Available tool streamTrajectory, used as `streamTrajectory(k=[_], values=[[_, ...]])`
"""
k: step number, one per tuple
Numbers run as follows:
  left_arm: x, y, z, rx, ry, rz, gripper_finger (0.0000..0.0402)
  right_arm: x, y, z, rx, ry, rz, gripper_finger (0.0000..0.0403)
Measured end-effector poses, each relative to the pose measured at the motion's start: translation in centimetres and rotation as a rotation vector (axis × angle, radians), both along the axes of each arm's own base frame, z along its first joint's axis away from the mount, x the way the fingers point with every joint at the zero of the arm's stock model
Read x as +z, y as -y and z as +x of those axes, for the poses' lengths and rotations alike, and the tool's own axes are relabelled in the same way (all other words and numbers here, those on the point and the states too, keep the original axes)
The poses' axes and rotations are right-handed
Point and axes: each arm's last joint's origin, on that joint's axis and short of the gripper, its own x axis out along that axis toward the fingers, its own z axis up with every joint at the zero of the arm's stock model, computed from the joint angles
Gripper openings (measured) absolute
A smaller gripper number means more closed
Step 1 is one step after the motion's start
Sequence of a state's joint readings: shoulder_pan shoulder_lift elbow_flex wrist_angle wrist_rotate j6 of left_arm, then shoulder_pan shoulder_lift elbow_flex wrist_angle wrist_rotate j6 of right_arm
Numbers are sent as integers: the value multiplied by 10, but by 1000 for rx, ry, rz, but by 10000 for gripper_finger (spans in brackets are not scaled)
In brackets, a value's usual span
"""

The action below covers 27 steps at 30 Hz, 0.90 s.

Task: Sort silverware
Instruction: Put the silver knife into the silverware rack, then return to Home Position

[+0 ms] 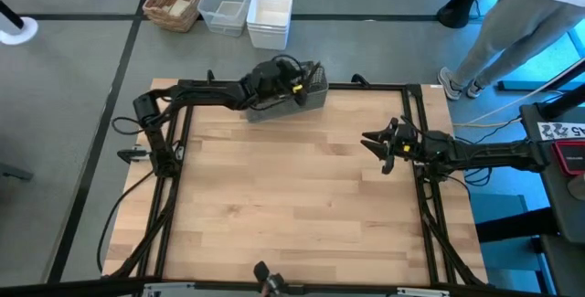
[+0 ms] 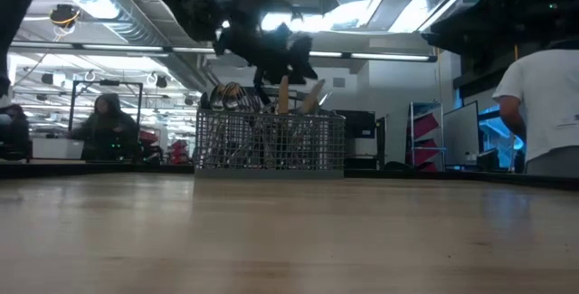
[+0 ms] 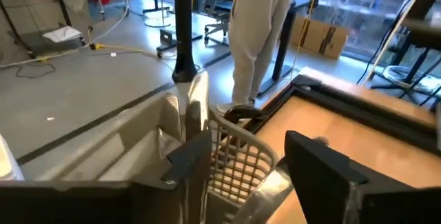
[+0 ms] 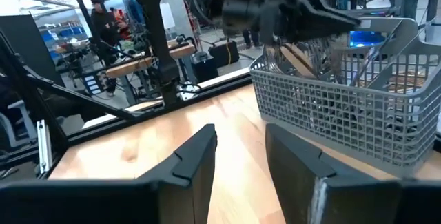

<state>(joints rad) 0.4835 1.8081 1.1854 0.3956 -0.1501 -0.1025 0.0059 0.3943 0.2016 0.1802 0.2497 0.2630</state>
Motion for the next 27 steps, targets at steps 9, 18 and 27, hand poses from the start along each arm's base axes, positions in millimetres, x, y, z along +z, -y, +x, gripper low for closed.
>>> streamTrajectory(k=[9, 18, 27], values=[[79, 23, -46, 10, 99, 0, 184, 0, 0, 0, 0, -11, -31, 131], [154, 101, -154, -126, -20, 56, 184, 4, 1, -11, -17, 26, -37, 131], [105, 180, -232, -426, 229, 19, 184, 10, 2, -28, -81, 108, -33, 131]])
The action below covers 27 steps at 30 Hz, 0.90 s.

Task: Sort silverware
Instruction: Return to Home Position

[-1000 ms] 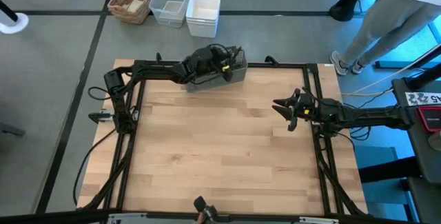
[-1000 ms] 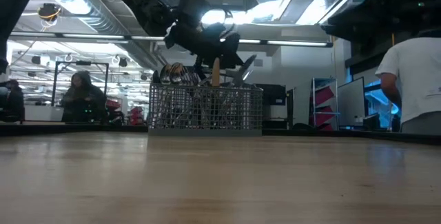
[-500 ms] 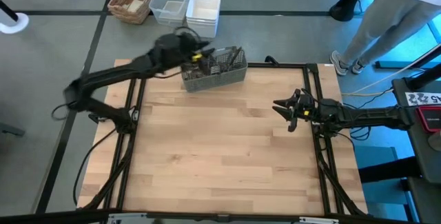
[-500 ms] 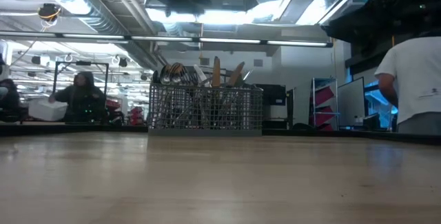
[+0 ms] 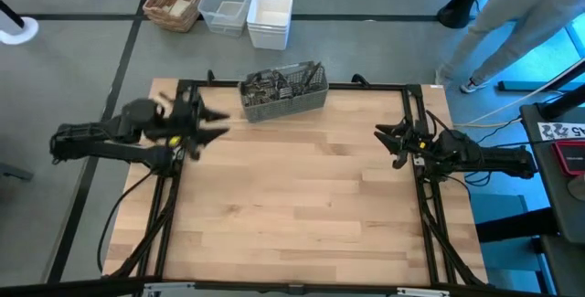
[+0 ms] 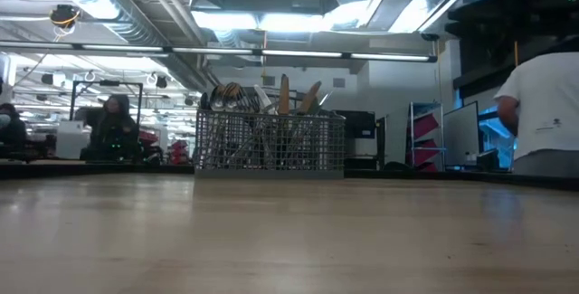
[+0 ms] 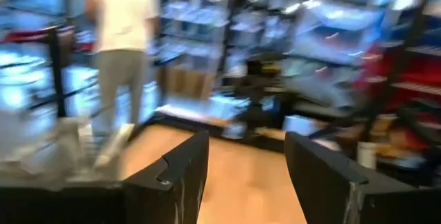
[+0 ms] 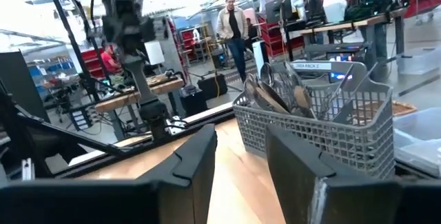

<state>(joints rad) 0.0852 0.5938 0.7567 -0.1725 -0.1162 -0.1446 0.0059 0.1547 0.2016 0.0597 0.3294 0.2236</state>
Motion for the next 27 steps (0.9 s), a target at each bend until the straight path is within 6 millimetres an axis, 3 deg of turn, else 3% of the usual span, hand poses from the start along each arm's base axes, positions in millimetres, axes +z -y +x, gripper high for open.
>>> streamTrajectory(k=[5, 11, 16, 27], values=[[-50, 19, -23, -164, 138, -4, 184, -2, 0, -4, -6, -15, 12, 131], [-97, 27, -33, -248, 218, 49, 184, -13, 4, -6, -142, -119, 27, 131], [-117, 27, -39, -226, 309, 93, 184, -23, 5, -8, -203, -208, 60, 131], [-139, 24, -41, -143, 306, 89, 184, -18, 4, -15, -134, -101, 136, 131]])
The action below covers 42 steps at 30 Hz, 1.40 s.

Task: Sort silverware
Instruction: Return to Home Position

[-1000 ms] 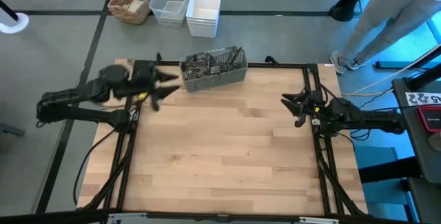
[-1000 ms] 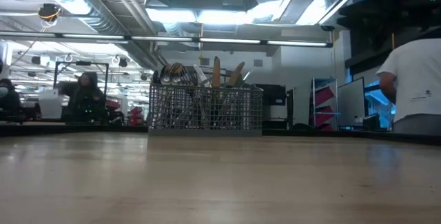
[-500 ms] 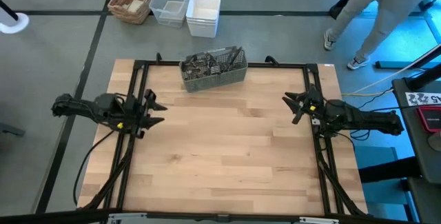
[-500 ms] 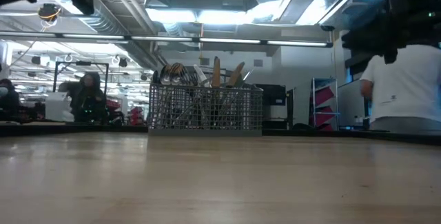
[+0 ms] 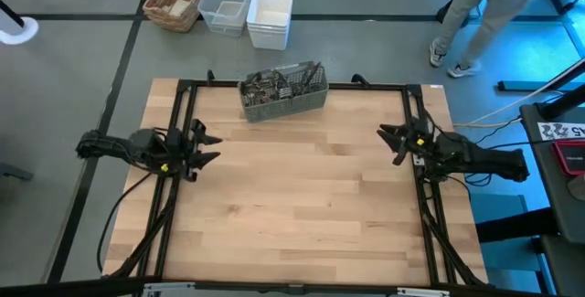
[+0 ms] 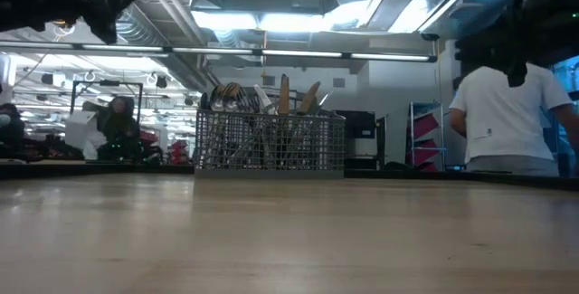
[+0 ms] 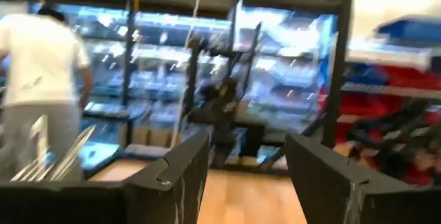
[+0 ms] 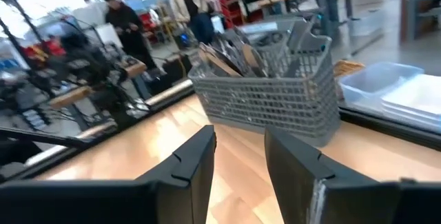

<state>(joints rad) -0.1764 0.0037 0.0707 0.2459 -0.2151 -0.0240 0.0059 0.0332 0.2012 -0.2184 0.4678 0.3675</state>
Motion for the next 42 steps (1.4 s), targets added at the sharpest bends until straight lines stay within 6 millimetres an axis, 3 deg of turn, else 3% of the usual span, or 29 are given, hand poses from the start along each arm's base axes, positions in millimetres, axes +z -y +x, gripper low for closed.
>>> streamTrajectory(k=[7, 15, 22, 28, 42], values=[[-11, -4, 2, 146, -114, -48, 184, -5, 0, -3, 15, -42, 7, 131], [-20, -8, 3, 280, -204, -56, 184, -34, 0, -3, -8, -206, 87, 131], [-36, -8, 3, 280, -345, -127, 184, -36, 0, -3, -12, -236, 44, 131], [-37, -8, 4, 285, -368, -110, 184, -37, 0, -3, 2, -305, -77, 131], [-38, -7, 5, 286, -379, -91, 184, -37, 0, -3, 3, -303, -80, 131]])
